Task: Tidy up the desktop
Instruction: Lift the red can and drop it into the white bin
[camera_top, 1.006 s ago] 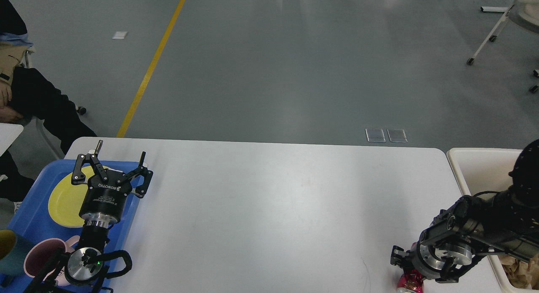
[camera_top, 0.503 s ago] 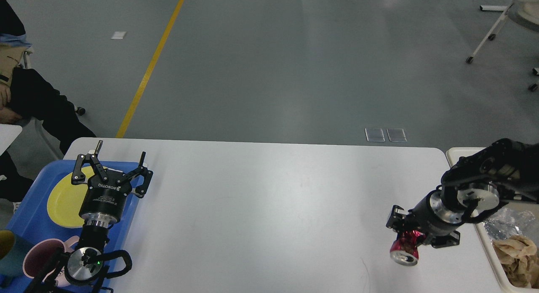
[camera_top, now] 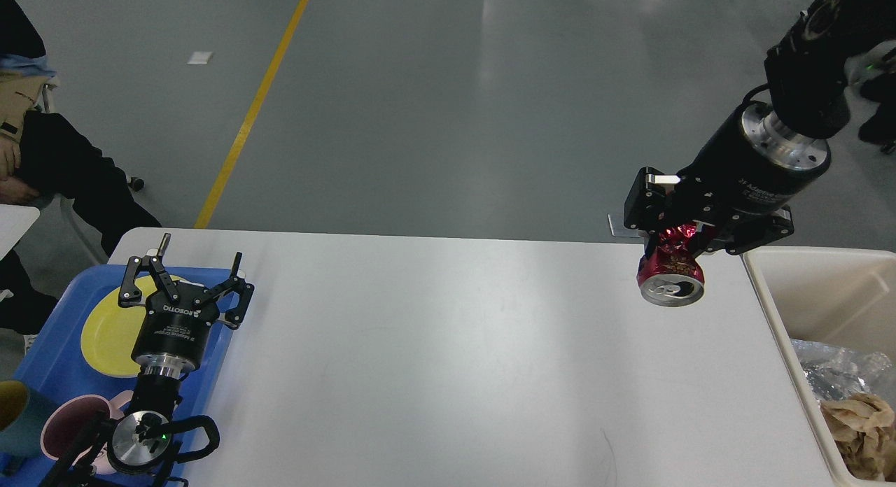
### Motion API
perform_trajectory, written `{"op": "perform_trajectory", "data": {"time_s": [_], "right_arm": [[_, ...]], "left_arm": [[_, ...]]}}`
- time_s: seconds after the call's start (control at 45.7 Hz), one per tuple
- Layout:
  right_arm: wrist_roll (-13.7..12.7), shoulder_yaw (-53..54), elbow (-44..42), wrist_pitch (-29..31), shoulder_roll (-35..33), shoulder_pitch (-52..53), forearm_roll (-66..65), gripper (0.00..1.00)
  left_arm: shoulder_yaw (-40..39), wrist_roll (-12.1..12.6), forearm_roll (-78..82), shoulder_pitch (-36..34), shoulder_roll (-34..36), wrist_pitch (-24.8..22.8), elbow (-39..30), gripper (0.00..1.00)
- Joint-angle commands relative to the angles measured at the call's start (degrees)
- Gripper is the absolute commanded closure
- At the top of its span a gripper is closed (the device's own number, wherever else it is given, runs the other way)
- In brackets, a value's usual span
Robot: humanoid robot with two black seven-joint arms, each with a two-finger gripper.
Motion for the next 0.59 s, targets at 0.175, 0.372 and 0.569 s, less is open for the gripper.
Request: {"op": "perform_trajectory", "data": {"time_s": [0.175, 0.372, 0.569], "right_arm": [[0.0, -4.5, -0.3, -2.6, -1.3, 1.4, 0.7, 1.0], [-0.1, -9.7, -2.9, -9.2, -8.8, -3.5, 0.7, 1.0], [-0.5, -9.3, -12.9, -12.0, -20.1, -16.1, -0.1, 1.0]], "left_arm": [[0.0, 0.0, 0.0, 0.0, 0.0, 0.0, 0.0, 0.04], [0.0, 0.0, 0.0, 0.0, 0.0, 0.0, 0.0, 0.04], [0.0, 0.0, 0.0, 0.0, 0.0, 0.0, 0.0, 0.04]]}}
